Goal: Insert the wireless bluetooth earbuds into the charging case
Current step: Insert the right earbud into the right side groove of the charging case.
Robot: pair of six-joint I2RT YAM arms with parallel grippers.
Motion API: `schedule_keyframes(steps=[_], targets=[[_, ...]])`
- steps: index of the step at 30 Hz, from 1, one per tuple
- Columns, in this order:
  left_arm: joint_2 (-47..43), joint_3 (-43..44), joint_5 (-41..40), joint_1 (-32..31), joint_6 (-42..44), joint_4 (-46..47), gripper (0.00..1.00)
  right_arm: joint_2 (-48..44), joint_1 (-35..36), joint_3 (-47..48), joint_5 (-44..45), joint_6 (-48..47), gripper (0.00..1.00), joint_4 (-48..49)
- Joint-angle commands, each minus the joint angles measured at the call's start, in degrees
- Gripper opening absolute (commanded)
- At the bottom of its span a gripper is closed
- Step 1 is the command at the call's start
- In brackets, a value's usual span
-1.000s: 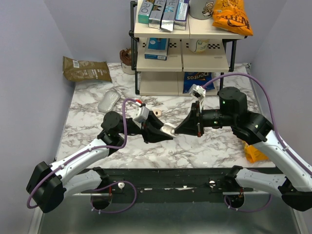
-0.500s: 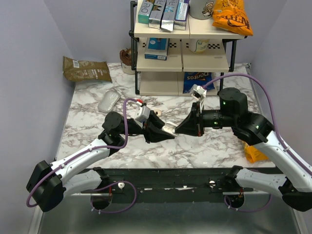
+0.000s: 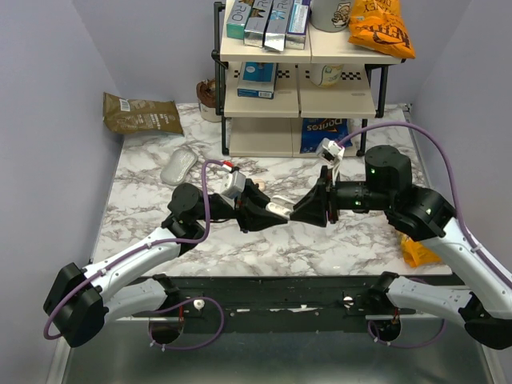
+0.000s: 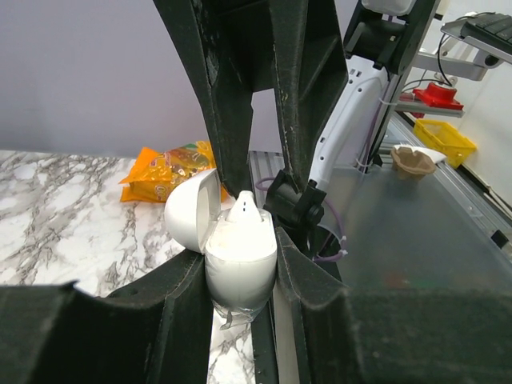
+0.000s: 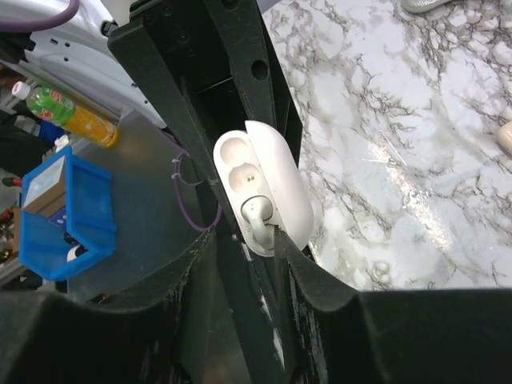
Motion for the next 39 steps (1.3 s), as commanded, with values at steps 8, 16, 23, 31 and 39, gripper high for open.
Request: schedule_keyframes(steps=[8,16,23,31,39], targets=[[-1.76,-0.72,-1.94,-0.53,-0.87,2.66,0.0,-6.63,0.51,3.09,10.72,-6.83,0.4,-3.64],[0.78,1.03,-2.65,-0.53,-2.02,3.72,0.0,-4.88,9.73,2.46,19.7,-11.32,0.37,-4.16],[3.33,3.14,-1.94,-0.53,-3.34,4.77,0.0,-2.59,10.97,2.03,23.22,-11.58,0.4,-3.2],[4.04,4.38,-2.38,-0.53,-3.87,3.1,0.0,-1.71,11.14,1.14,29.02,-10.97,0.4,-1.79],[3.95,4.64,-2.38,-0.53,-3.6,3.01,0.0,-1.71,11.06,0.35,29.55,-11.06,0.29,-1.18]])
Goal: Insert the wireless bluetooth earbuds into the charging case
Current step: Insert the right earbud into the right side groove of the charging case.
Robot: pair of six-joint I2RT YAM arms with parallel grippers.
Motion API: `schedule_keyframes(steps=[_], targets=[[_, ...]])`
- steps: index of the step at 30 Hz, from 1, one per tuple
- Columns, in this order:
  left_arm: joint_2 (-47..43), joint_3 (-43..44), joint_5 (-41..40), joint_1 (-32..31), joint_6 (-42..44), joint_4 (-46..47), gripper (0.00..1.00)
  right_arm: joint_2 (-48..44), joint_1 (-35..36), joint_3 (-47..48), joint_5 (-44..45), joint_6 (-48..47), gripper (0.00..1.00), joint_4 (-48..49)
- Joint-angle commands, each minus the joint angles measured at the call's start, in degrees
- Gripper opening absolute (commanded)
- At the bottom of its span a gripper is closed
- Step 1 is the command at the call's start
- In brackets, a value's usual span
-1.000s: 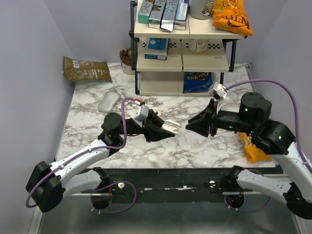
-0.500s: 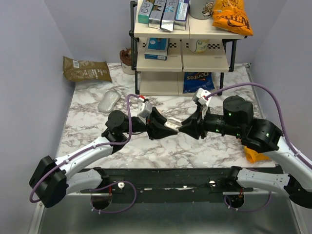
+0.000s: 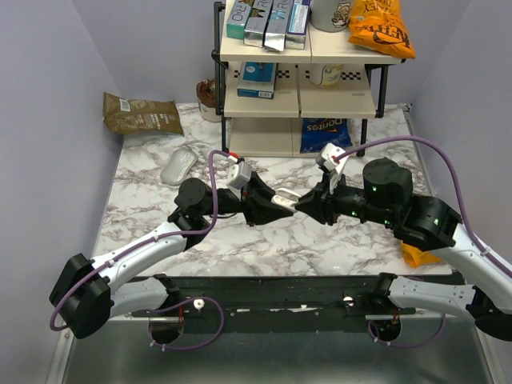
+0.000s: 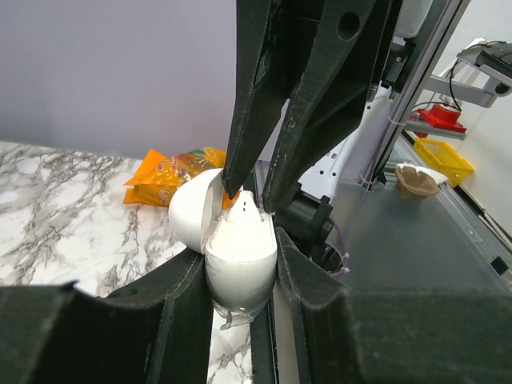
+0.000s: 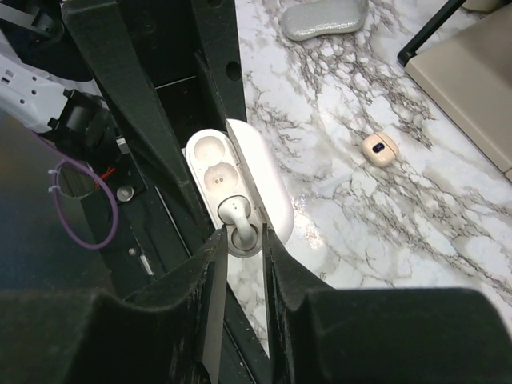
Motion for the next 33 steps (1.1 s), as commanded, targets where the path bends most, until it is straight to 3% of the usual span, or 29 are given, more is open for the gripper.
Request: schedule_keyframes(steps=[1,10,16,30,31,32,33], targets=[[-0.33,1.95,0.68,-0.22,-0.17,1.57,0.0,-0.2,0.19,-1.5,3.63,-0.61,0.29,1.55],[-0.51,1.78,0.77,-0.22,-0.08,1.48,0.0,0.15,0.19,-1.51,3.01,-0.26,0.22,2.52],[-0.6,1.51,0.68,-0.22,0.18,1.57,0.0,0.15,0.11,-1.86,2.84,-0.26,0.01,2.7],[-0.95,-1.39,-2.57,-0.22,0.36,5.88,0.0,-1.44,0.19,-3.44,0.38,1.85,0.01,5.34],[-1.03,-1.39,-2.66,-0.22,0.27,5.88,0.0,-1.7,0.11,-3.53,0.38,1.94,0.02,5.51],[-0.95,-1.39,-2.66,-0.22,0.36,5.79,0.0,-1.96,0.19,-3.61,0.46,2.11,0.12,5.69],[-1.03,-1.39,-2.66,-0.22,0.44,5.53,0.0,-2.14,0.19,-3.53,0.81,2.29,0.15,5.78]])
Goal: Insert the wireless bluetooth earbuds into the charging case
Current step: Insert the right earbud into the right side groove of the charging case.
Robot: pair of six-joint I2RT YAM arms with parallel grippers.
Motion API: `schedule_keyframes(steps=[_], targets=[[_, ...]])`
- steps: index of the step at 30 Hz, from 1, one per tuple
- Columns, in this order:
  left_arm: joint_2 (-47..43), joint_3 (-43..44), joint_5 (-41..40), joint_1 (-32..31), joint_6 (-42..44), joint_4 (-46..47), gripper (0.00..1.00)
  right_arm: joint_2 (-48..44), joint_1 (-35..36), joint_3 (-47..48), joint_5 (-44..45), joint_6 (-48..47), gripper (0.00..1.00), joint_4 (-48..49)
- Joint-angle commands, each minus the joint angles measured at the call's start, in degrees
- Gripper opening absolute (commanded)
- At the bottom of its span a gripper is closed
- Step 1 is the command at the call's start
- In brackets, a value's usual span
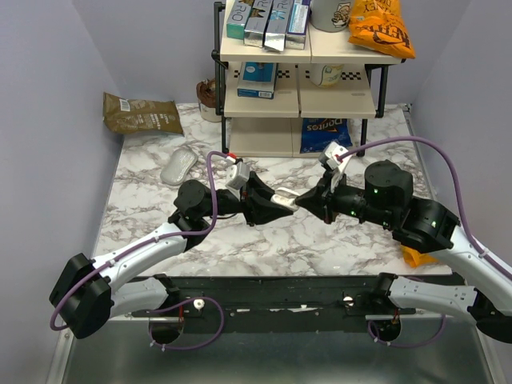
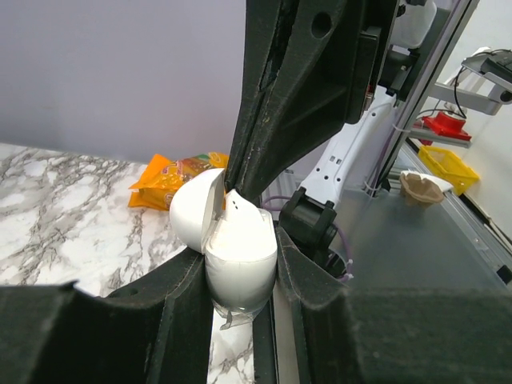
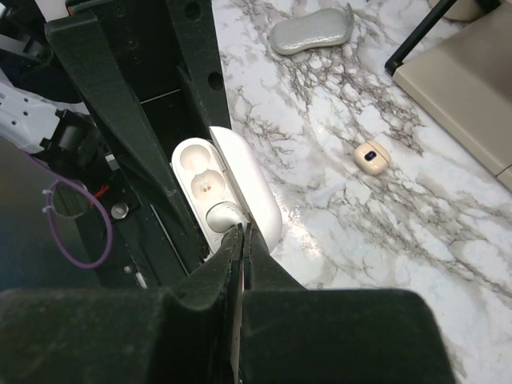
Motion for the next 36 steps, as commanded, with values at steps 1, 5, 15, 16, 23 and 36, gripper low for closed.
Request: schedule_keyframes(steps=[1,5,15,16,23,36], targets=[[-1.12,-0.47,-1.24,-0.22,0.51,3.56,0.0,-0.89,0.15,-0.45,-0.21,0.83,0.19,1.6],[-1.3,-0.64,-1.33,-0.22,0.77,3.47,0.0,-1.42,0.06,0.17,0.76,1.53,0.3,2.04],[-1.56,-0.73,-1.33,-0.22,0.51,3.82,0.0,-0.63,0.15,1.22,-1.61,2.67,0.27,2.57],[-1.65,-0.73,-1.33,-0.22,0.6,3.91,0.0,-0.45,0.15,1.23,-1.88,2.76,0.27,2.66],[-2.44,-1.17,-1.33,-0.22,0.69,4.26,0.0,0.6,0.06,1.66,-2.14,3.29,0.36,2.48],[-2.62,-0.91,-1.77,-0.22,1.13,4.0,0.0,1.74,0.15,2.28,-4.33,3.2,0.07,2.22]])
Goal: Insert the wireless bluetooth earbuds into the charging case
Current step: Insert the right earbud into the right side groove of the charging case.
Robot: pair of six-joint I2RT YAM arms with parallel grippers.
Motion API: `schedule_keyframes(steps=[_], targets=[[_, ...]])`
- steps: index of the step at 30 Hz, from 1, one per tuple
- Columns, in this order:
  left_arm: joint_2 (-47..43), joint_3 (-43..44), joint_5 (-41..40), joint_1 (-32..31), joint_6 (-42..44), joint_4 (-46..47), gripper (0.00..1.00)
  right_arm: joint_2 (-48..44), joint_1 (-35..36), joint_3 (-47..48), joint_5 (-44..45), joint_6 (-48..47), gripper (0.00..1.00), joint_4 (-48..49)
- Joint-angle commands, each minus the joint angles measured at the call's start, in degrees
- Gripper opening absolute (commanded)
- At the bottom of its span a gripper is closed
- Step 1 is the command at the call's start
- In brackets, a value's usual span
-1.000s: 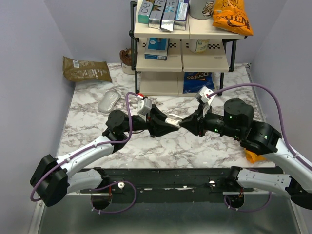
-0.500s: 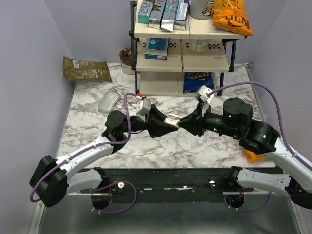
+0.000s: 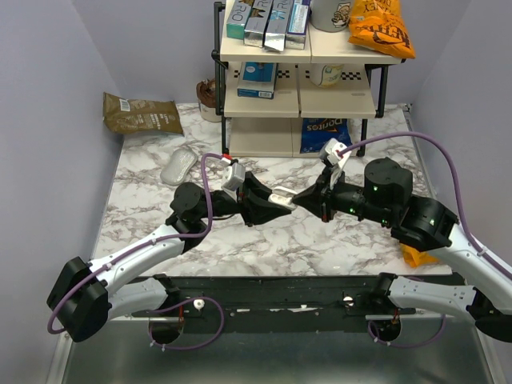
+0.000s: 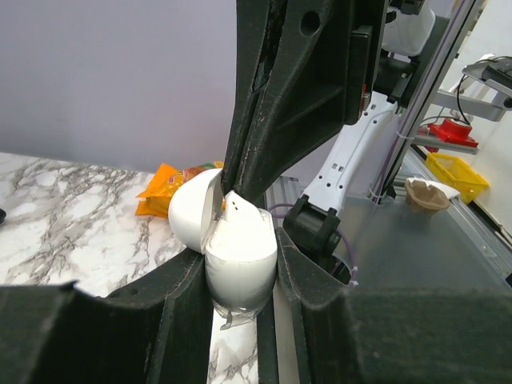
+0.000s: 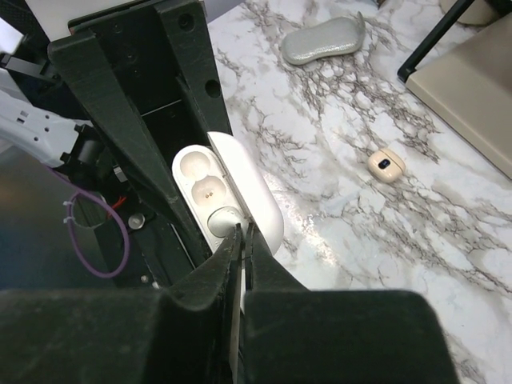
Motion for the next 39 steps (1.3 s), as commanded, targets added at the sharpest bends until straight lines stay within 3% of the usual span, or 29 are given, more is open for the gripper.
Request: schedule_keyframes(steps=[1,14,39], targets=[[-0.98,-0.06,-0.5,-0.24,0.93,2.9,0.0,0.89,0.26,1.76,-2.83,0.03,0.07,0.49],[-1.59,0.03,-1.2,-0.24,2.25,1.41,0.0,1.07,0.26,2.64,-8.46,-0.67,0.02,-0.39],[-0.45,1.17,-4.9,-0.24,3.04,-1.49,0.0,-1.48,0.26,1.67,-6.7,0.3,0.01,0.93]])
